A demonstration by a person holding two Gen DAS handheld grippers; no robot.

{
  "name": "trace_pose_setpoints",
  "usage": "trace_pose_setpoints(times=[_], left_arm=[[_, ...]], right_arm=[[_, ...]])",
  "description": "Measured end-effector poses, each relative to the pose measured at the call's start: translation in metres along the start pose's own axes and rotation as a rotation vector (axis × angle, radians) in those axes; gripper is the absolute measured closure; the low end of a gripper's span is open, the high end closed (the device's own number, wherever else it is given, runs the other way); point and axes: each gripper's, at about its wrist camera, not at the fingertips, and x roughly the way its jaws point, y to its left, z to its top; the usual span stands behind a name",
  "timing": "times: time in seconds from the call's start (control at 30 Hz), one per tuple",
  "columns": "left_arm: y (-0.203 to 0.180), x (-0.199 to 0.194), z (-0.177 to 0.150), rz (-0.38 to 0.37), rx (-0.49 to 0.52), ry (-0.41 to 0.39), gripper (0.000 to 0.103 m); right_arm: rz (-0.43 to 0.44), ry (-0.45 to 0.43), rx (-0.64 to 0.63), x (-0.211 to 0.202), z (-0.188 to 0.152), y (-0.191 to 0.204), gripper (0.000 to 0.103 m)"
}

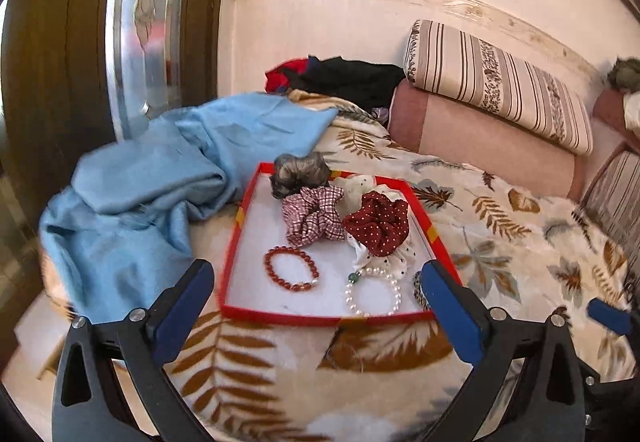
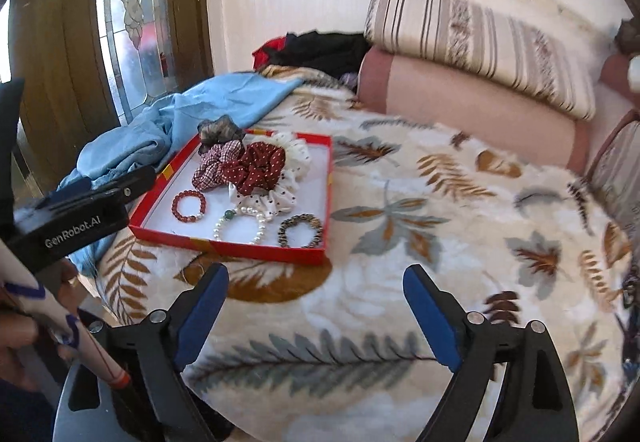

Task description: Organize jewelry

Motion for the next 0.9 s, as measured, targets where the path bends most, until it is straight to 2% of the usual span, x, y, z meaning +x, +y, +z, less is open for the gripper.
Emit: trace_pose_setpoints(times=[0.1, 0.23, 0.3, 0.4, 0.47, 0.57, 0.9], left_arm=[[-0.011, -0.024, -0.003, 0.009, 0.060, -0.017, 0.000], [-0.016, -0.039, -0.009, 0.036, 0.054, -0.034, 0.000], [-0.021, -0.039, -0.011, 0.114, 0.083, -0.034, 0.000], [-0.033, -0.036, -0.016, 0.263, 0.191, -0.044, 0.000], [-0.036, -0.033, -0.018, 0.284, 0.218, -0.027, 0.000], [-0.037, -0.027, -0.024, 0.240, 0.197, 0.004, 0.000], [-0.040, -0.006, -0.031, 0.211, 0.176, 0.052, 0.000]], right_arm=[[-0.048, -0.030, -0.024, -0.019, -0.007, -0.002, 0.011], [-0.106, -0.084, -0.052, -0.043, -0.018, -0.009, 0.009], [-0.139, -0.094, -0.065, -0.049, -0.023, -0.012, 0.009], [-0.162, -0.089, -0.071, -0.052, -0.029, -0.017, 0.009], [-0.172, -0.082, -0.076, -0.052, -0.032, -0.019, 0.009], [-0.188, -0.073, -0.076, -0.050, -0.034, -0.022, 0.009], [-0.211, -0.019, -0.128, -0.023, -0.035, -0.013, 0.009]])
